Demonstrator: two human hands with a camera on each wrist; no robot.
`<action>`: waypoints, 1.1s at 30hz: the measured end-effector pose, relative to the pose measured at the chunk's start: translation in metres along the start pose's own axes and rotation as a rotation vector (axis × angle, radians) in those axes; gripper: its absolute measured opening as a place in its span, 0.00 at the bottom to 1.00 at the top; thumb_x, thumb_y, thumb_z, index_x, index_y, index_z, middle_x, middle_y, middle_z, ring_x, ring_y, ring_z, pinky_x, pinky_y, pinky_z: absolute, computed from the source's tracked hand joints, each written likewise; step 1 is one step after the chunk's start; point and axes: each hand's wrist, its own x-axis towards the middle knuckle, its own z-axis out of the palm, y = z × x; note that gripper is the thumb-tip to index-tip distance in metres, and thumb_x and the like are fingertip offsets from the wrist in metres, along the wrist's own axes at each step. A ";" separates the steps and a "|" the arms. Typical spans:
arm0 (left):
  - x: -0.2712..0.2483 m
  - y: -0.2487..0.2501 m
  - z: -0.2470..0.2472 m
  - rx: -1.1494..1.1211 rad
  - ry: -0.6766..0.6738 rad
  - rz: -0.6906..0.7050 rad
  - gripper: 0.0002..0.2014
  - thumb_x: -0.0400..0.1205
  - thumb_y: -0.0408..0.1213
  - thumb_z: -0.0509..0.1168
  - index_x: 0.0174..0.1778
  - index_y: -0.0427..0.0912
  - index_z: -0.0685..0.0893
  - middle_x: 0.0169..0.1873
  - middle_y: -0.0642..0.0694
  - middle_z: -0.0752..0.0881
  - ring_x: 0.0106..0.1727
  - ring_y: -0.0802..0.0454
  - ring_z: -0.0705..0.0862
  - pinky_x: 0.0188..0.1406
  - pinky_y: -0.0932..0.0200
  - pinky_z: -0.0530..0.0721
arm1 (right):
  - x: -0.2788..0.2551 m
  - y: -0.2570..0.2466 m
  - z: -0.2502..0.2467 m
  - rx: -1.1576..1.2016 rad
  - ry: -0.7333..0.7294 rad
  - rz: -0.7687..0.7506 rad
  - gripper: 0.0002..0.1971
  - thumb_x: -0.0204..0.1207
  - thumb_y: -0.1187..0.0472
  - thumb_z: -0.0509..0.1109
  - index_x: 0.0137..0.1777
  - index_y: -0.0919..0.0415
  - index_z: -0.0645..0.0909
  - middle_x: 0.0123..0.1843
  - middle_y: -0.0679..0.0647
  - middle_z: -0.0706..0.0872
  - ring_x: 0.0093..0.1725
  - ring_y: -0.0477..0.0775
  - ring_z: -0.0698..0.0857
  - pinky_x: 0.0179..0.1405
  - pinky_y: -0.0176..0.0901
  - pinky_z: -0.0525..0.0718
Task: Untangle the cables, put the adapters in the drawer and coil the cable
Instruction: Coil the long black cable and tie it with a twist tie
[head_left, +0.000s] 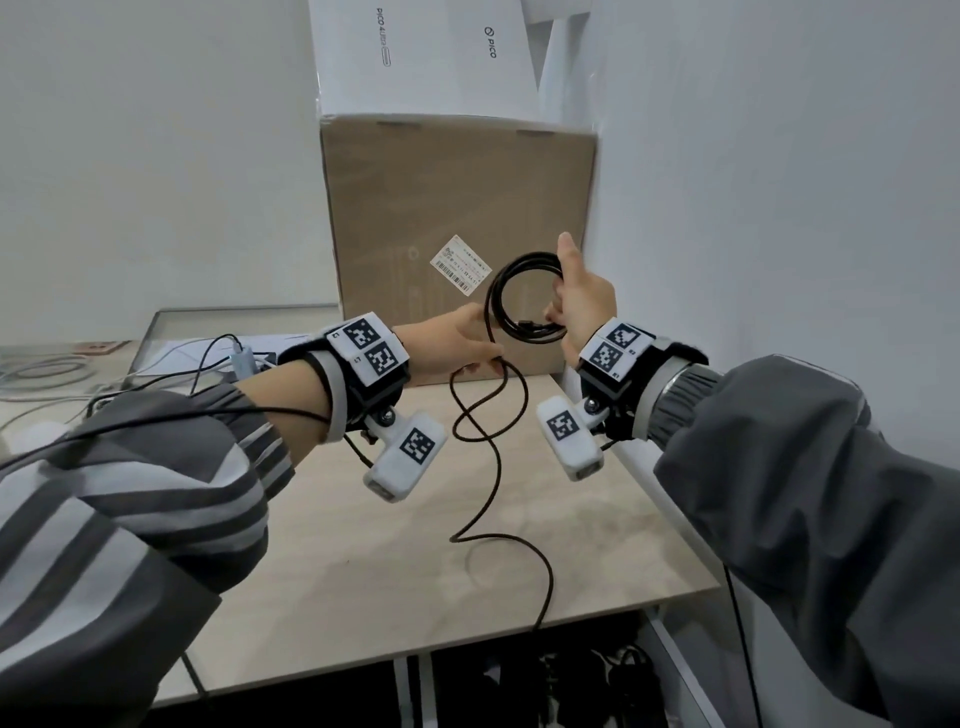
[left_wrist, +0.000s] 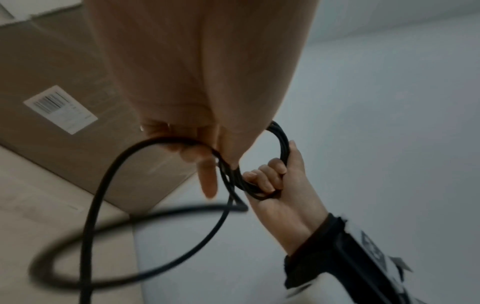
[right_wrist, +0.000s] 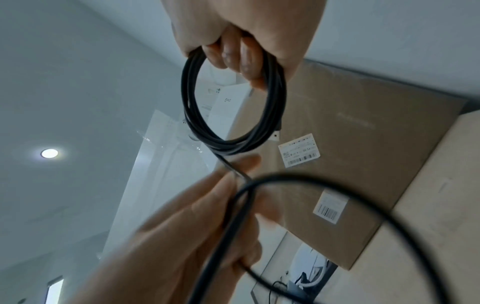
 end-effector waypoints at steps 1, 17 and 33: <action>0.001 -0.005 -0.002 0.048 0.017 0.007 0.17 0.85 0.41 0.62 0.69 0.44 0.73 0.44 0.49 0.87 0.44 0.52 0.84 0.56 0.55 0.83 | 0.004 0.000 -0.004 -0.006 0.005 -0.007 0.28 0.77 0.40 0.66 0.24 0.53 0.60 0.15 0.44 0.61 0.15 0.46 0.61 0.26 0.40 0.67; 0.013 -0.145 -0.083 0.273 0.564 -0.290 0.16 0.84 0.42 0.63 0.53 0.31 0.86 0.34 0.40 0.81 0.41 0.39 0.81 0.39 0.56 0.71 | 0.073 0.062 -0.085 -0.549 0.309 0.135 0.31 0.76 0.34 0.56 0.30 0.62 0.74 0.37 0.60 0.82 0.44 0.65 0.84 0.49 0.54 0.81; 0.052 -0.230 -0.097 0.409 0.548 -0.499 0.10 0.83 0.38 0.64 0.45 0.35 0.88 0.38 0.39 0.82 0.40 0.44 0.78 0.40 0.57 0.71 | 0.105 0.133 -0.090 -0.754 0.308 0.278 0.29 0.81 0.38 0.55 0.41 0.67 0.76 0.42 0.60 0.80 0.43 0.61 0.78 0.44 0.48 0.73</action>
